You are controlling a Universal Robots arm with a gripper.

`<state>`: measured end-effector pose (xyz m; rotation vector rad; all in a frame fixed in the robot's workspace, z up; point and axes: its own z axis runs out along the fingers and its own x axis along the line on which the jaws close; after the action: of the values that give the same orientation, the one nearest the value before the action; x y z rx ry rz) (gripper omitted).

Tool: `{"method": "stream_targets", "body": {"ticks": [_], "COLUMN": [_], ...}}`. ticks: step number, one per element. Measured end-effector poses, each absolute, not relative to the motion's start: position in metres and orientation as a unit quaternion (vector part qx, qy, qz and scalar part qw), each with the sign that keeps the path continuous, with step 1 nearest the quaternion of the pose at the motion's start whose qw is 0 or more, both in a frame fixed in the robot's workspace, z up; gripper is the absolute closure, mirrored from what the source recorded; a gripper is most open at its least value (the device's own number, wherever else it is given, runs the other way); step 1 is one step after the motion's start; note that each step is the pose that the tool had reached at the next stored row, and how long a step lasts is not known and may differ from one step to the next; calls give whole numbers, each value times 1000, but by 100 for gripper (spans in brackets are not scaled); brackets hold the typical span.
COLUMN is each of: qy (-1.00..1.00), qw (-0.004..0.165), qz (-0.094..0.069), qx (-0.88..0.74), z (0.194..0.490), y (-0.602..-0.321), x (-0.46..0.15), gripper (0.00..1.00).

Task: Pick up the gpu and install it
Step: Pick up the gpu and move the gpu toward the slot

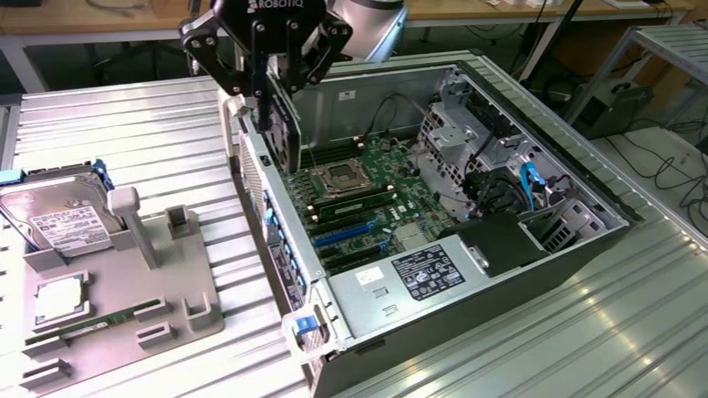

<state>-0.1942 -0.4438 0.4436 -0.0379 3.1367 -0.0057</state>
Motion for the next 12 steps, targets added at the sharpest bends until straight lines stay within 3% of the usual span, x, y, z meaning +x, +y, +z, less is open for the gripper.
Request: {"method": "stream_targets", "body": {"ticks": [12], "qy": [1000], "qw": [2], "qz": [-2], "qx": [-12], "z": [443], "y": [-444], "x": [-168], "gripper": [72]}}
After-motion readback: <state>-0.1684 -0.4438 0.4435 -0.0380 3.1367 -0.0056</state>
